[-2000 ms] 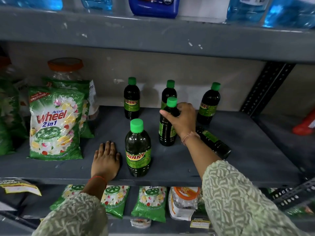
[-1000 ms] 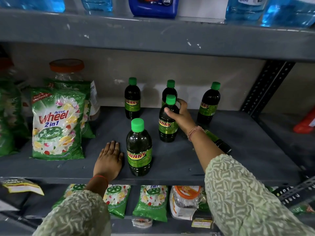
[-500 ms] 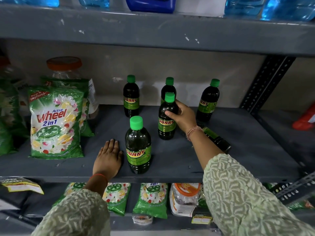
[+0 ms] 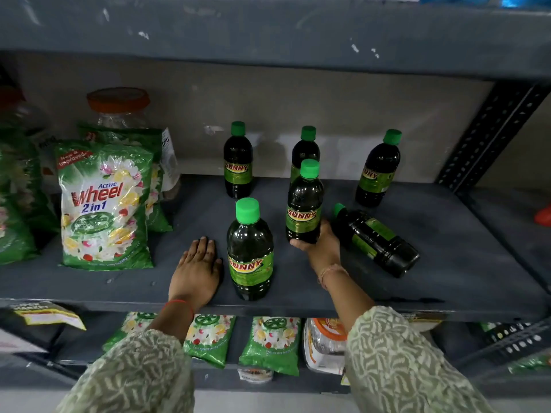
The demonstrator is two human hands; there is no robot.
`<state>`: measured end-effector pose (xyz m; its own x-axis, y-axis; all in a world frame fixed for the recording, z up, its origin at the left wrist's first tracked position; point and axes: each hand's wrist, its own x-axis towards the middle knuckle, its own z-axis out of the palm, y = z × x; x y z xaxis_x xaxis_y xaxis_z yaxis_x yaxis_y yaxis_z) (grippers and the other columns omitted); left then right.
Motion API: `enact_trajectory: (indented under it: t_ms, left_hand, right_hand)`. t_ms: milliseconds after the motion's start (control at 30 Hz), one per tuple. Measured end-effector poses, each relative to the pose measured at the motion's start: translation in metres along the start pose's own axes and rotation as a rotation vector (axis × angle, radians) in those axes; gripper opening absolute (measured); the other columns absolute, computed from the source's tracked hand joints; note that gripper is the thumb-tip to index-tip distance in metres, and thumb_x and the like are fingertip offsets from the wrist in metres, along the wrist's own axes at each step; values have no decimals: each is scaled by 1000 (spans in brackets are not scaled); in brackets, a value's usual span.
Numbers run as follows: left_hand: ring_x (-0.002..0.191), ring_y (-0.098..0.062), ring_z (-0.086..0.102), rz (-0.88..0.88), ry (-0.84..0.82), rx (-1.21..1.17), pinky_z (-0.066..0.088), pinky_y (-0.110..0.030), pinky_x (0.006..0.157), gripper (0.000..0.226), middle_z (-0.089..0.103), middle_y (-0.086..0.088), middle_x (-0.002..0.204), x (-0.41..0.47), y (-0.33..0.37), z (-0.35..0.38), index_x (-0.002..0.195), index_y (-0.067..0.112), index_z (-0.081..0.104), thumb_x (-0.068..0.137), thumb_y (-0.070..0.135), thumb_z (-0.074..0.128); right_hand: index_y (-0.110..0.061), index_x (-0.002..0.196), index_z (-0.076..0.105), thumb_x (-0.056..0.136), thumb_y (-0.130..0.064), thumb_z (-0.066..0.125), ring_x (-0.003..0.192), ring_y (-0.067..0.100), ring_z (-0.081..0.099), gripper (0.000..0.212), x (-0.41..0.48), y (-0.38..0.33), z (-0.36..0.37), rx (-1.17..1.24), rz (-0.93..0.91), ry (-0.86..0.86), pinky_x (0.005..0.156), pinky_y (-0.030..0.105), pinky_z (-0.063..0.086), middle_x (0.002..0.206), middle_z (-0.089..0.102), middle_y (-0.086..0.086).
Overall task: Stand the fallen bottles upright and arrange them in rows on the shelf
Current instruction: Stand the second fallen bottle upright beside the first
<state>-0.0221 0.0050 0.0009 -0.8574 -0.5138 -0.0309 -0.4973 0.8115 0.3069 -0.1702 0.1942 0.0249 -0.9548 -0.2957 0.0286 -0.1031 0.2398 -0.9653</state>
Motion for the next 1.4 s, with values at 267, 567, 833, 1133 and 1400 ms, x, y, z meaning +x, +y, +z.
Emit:
enact_trajectory:
  t_ms: [267,567,833,1133,1400]
  left_hand:
    - [147,-24,7,-1,1,-8,8,-38,121,53,10,-10,158,-2,3,-2,145,9,14,97,27,27]
    - [147,-24,5,-7,-25,-8,7,-38,121,54,8,-10,158,-3,1,-1,146,10,12,97,28,25]
    - [147,-22,4,-33,-19,23,7,-36,120,53,6,-9,158,0,4,1,146,10,9,97,27,24]
    - [147,-24,6,-12,-5,58,10,-37,120,54,9,-10,158,2,0,3,145,10,12,96,25,28]
    - [147,-24,6,-4,-1,60,10,-37,121,54,8,-10,158,0,2,1,146,10,11,96,24,27]
  right_hand:
    - [-13,107,53,62,-9,81,97,17,60,54,-79,17,-18,-84,-73,-91,87,30,48,100,62,2]
    - [-8,132,37,55,-30,86,124,23,48,94,-102,16,-25,-68,-56,-108,107,42,38,132,51,11]
    - [-8,117,56,56,-83,40,113,35,52,98,-16,-40,-98,-818,-441,91,92,43,42,121,60,15]
    - [-20,135,32,59,-14,83,127,24,44,91,9,-29,-72,-106,67,-644,109,42,36,139,45,12]
    - [-27,107,45,62,13,73,110,16,52,66,-13,-23,-57,-92,-2,-628,94,28,44,114,56,0]
